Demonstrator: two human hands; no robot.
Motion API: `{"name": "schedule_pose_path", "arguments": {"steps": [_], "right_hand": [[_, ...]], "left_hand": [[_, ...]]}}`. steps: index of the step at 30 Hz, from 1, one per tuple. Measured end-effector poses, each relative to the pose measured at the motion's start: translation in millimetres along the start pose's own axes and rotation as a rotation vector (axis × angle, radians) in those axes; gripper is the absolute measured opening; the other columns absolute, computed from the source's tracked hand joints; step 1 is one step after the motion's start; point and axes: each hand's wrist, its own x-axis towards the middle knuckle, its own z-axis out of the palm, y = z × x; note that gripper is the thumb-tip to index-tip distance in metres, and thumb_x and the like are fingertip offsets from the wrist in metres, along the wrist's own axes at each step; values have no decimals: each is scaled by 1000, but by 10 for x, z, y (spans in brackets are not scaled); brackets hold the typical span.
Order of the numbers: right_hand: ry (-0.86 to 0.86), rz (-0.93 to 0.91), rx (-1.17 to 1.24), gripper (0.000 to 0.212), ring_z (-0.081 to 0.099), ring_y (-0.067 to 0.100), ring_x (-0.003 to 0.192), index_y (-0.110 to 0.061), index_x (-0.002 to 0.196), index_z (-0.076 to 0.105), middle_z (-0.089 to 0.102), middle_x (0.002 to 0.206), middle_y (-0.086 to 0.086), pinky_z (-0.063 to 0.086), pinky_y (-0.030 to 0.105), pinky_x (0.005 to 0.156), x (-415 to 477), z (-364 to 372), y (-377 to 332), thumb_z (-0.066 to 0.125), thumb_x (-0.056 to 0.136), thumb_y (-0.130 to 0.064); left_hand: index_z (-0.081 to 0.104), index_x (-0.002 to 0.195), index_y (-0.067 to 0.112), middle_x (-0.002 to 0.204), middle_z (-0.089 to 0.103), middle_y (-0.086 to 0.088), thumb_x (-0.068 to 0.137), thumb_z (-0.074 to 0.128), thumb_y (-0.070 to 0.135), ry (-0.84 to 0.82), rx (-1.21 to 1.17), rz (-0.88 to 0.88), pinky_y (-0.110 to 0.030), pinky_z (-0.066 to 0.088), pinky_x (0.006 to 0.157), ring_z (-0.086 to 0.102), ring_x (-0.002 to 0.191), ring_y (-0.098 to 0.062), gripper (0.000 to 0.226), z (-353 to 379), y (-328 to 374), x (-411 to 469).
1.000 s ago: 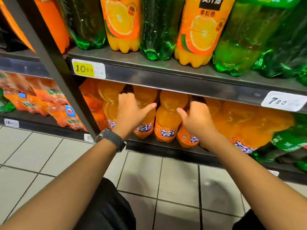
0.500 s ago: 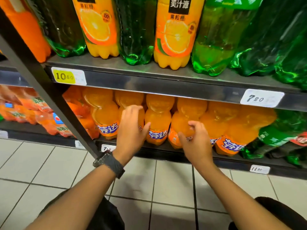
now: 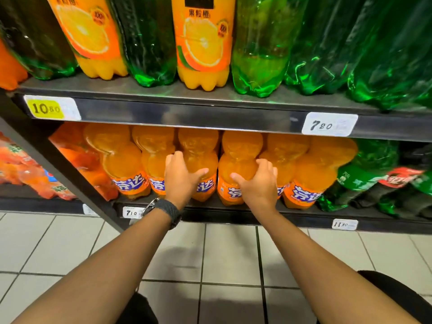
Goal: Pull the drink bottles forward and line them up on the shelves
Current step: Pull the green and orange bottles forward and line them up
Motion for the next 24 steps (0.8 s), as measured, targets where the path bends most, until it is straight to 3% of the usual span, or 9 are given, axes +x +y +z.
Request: {"name": "schedule_pose_path", "arguments": {"steps": [5,8,11,14,17,19,20,22,24], "right_hand": [[-178,-30,29,69,55,25,109,-16,131,42,52,122,5,54,40,87,137,-90,47,72,78,-48],[-160,13,2,68,57,26,107,-16,126,45,55,120,5,55,43,85,163,-84,22,73,75,-49],[-155,9,79,64,57,18,99,-18,124,46,56,111,1,55,34,76,156,-126,37,74,75,-48],[-5,-12,247,35,56,7,88,-25,113,53,58,100,-8,49,21,68,117,-418,324,68,84,-35],[96,-1,278,32,52,8,94,-18,122,54,55,113,-4,43,21,82,195,-730,653,55,91,-12],[-65,69,361,43,50,10,102,-19,136,46,52,119,-5,41,26,93,275,-770,733,47,94,-7],[-158,106,410,48,51,14,109,-22,141,42,52,126,-5,42,31,99,283,-757,730,44,96,-6],[-239,124,433,53,44,20,125,-26,147,32,44,142,-2,37,40,108,267,-708,708,41,99,-5],[-254,69,432,55,38,16,129,-27,148,30,39,145,-4,33,38,111,232,-705,735,41,99,-5]], "left_hand": [[42,130,16,130,50,-6,78,76,33,-60,-36,2,-36,45,93,48,120,-25,65,-86,-37,-76],[36,140,17,140,46,-4,85,70,26,-129,-93,45,-44,44,103,44,128,-24,65,-146,-54,-200],[41,137,14,135,46,-4,89,63,21,19,-116,75,-43,44,102,46,124,-23,53,-139,57,-366],[46,136,20,123,47,8,96,51,20,-150,-203,171,-32,46,96,50,116,-15,40,-13,259,-531],[26,148,30,126,41,16,101,40,25,-373,-302,103,-10,42,82,49,104,4,50,162,445,-591],[15,151,30,147,32,10,100,39,20,-436,-341,64,-27,43,101,42,126,-4,57,252,510,-595],[12,152,29,155,22,7,100,39,18,-463,-354,56,-38,35,111,31,138,-12,60,280,528,-597],[9,152,29,159,13,6,101,38,15,-512,-408,45,-45,26,115,18,144,-16,61,311,526,-589],[10,152,31,159,14,6,101,35,14,-541,-478,8,-47,26,115,19,144,-17,59,294,507,-564]]}}
